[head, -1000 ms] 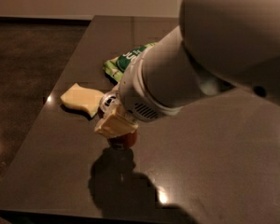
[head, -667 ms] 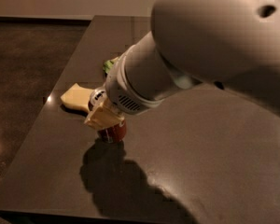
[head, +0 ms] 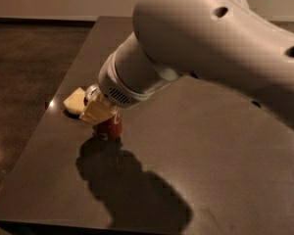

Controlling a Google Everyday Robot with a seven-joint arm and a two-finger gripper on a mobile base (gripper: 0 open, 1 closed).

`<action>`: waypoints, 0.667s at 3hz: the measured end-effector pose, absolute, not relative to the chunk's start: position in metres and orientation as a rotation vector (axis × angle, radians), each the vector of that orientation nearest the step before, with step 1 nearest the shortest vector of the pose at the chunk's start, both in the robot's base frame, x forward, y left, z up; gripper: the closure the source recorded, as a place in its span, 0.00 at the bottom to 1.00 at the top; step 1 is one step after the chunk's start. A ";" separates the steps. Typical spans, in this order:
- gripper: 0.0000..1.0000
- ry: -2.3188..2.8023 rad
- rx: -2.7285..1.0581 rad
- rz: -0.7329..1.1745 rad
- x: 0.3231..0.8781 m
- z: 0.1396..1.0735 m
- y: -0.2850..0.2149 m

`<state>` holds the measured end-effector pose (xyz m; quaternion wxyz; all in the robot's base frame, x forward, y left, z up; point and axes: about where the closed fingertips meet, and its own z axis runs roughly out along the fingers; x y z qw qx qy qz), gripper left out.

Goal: Move coke can near sponge

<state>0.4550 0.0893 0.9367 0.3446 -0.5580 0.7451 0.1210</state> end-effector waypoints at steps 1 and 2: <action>0.83 1.936 -1.428 0.303 0.465 0.934 0.092; 0.59 1.924 -1.414 0.303 0.472 0.928 0.091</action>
Offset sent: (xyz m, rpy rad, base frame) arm 0.0284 -0.0026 -0.0221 0.0372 -0.0265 -0.0286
